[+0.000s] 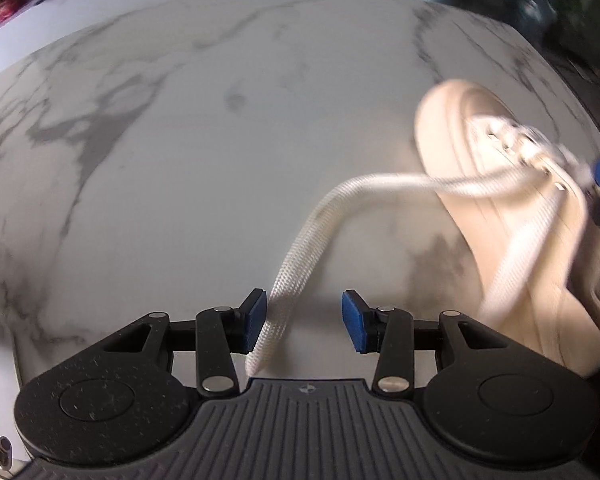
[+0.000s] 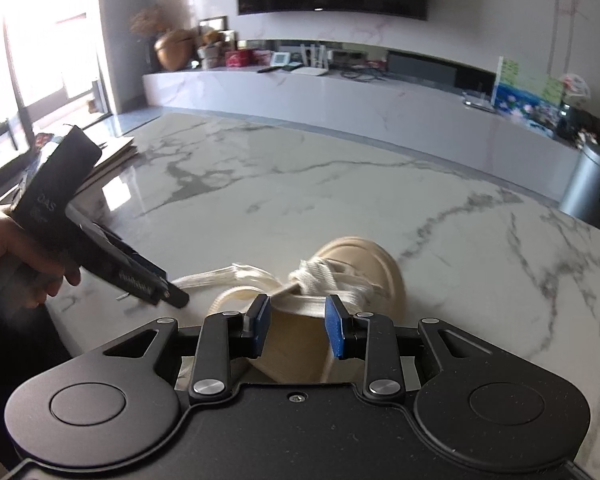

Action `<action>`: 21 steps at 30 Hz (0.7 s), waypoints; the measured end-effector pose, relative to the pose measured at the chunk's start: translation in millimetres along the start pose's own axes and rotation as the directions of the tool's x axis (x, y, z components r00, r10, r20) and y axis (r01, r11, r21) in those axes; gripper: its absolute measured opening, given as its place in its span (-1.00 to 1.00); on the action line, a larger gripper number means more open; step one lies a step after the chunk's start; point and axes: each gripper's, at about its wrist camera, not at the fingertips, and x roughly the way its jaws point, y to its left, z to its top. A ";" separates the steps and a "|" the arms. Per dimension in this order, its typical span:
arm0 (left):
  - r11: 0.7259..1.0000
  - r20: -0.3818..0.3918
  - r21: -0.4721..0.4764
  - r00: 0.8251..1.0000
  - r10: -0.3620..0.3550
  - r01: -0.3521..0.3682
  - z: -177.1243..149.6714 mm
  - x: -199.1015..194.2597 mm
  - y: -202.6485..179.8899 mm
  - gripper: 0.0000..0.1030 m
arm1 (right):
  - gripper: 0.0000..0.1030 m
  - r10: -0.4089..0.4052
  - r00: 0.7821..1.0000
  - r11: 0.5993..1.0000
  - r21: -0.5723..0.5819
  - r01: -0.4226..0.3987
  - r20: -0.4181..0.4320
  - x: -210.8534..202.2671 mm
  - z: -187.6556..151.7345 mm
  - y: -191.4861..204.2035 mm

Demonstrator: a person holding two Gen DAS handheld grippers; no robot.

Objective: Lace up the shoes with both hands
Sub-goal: 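Grasp the white lace end with the left tool and lift it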

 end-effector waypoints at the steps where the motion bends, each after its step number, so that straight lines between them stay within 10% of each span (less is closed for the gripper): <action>1: 1.000 0.004 -0.014 1.000 -0.004 0.004 -0.9 -1.4 0.7 -0.23 | -0.44 -0.005 1.000 1.000 -0.006 0.005 -0.001 -0.5 -0.1 2.0; 8: 0.976 0.073 -0.213 0.997 -0.022 0.037 -8.8 -25.9 12.9 -0.23 | -0.44 -0.029 1.000 1.000 -0.012 0.029 -0.005 -2.5 -3.1 2.5; 13: 0.989 0.018 -0.140 0.998 0.059 -0.056 -10.3 -17.7 4.7 -0.26 | -0.44 -0.035 0.999 0.999 -0.009 0.035 -0.013 -3.5 -4.8 0.0; 21: 0.993 0.005 -0.045 0.994 0.108 -0.107 -14.7 -7.9 -2.4 -0.91 | -0.44 -0.042 0.999 0.999 -0.012 0.042 -0.011 -7.4 -6.0 -0.1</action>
